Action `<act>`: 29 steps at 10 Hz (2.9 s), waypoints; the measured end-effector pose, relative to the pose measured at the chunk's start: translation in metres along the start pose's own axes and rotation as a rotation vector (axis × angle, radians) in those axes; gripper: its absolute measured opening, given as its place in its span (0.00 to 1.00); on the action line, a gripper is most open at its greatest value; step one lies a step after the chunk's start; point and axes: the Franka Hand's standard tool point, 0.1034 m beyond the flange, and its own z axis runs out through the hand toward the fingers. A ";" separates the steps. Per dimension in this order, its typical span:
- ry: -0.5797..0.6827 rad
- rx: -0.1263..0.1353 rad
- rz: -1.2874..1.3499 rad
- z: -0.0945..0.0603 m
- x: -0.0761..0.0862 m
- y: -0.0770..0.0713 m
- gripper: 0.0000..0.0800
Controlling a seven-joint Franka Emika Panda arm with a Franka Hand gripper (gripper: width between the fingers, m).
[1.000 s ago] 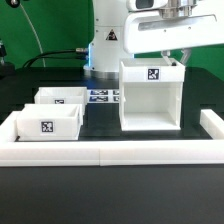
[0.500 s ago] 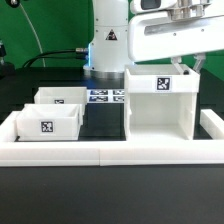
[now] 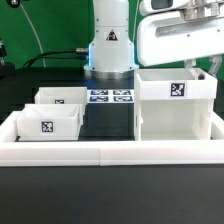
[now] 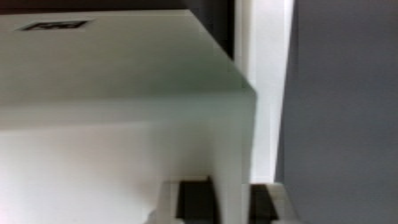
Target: Assemble drawer
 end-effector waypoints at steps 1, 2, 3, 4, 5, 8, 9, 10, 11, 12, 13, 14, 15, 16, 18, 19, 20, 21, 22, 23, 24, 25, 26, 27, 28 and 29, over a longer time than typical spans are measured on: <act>0.001 0.000 -0.002 0.000 0.000 0.000 0.06; 0.001 0.000 0.006 0.000 0.000 0.000 0.06; 0.005 0.006 0.107 -0.001 0.001 -0.001 0.06; 0.006 0.008 0.141 -0.001 0.001 -0.002 0.06; 0.007 0.010 0.210 -0.002 0.002 -0.003 0.06; 0.008 0.016 0.351 -0.003 0.002 -0.005 0.06; 0.008 0.016 0.395 -0.003 0.003 -0.004 0.06; 0.019 0.016 0.462 -0.003 0.004 0.000 0.06; 0.035 0.018 0.523 -0.003 0.005 0.004 0.06; 0.039 0.020 0.601 -0.005 0.007 0.006 0.06; 0.046 0.027 0.705 -0.006 0.009 0.007 0.06; 0.053 0.027 0.808 -0.006 0.010 0.009 0.06; 0.061 0.031 0.851 -0.006 0.012 0.010 0.06; 0.061 0.035 0.869 -0.007 0.013 0.010 0.06; 0.059 0.044 0.972 -0.008 0.014 0.012 0.06; 0.057 0.050 1.031 -0.008 0.015 0.013 0.06; 0.055 0.055 1.074 -0.008 0.015 0.013 0.06; 0.055 0.057 1.095 -0.008 0.015 0.013 0.06; 0.051 0.064 1.145 -0.008 0.015 0.013 0.06; 0.046 0.071 1.191 -0.008 0.015 0.014 0.06; 0.023 0.091 1.372 -0.008 0.013 0.014 0.06; 0.011 0.103 1.490 -0.004 0.012 0.013 0.06; 0.007 0.120 1.590 -0.002 0.013 0.013 0.06; 0.005 0.117 1.640 -0.002 0.013 0.017 0.06; 0.008 0.117 1.656 -0.002 0.013 0.018 0.06; 0.010 0.116 1.657 -0.003 0.013 0.020 0.06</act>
Offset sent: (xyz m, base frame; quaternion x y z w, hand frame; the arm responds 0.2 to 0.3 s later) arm 0.0000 0.0000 0.0000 0.0000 0.0000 0.1296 0.9916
